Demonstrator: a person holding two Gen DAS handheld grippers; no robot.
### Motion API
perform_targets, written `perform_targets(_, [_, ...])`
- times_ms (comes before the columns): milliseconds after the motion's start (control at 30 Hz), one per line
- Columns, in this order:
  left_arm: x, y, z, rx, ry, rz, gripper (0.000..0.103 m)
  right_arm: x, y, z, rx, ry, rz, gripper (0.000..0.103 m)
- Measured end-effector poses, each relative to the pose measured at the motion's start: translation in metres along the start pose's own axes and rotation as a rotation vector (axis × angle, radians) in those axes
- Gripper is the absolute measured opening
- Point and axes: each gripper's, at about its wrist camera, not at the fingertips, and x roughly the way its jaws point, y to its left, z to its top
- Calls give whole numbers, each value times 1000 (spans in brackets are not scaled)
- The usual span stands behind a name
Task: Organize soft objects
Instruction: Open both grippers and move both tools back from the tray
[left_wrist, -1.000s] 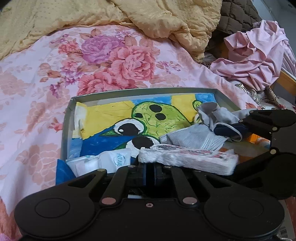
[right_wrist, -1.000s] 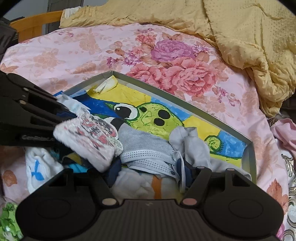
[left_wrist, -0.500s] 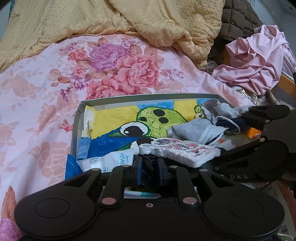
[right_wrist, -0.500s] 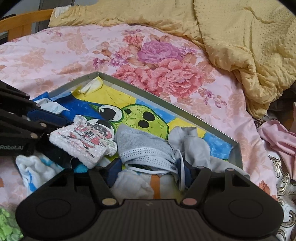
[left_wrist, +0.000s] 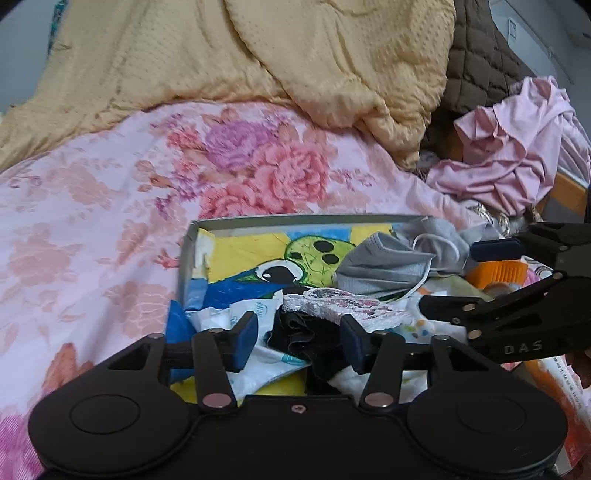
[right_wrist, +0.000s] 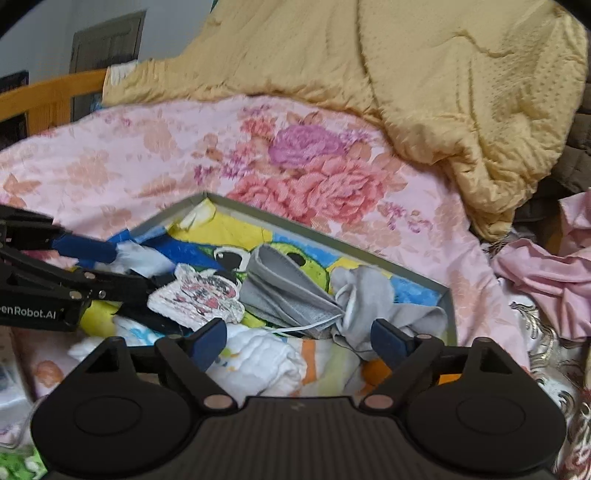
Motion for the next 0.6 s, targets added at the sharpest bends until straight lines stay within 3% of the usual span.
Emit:
perform_targets(67, [-10, -1, -3, -10, -13, 22, 61, -13, 1, -1, 22, -24, 2, 92])
perform_targets(600, [-122, -16, -28, -65, -153, 98, 81, -133, 16, -26, 157, -174, -10, 101])
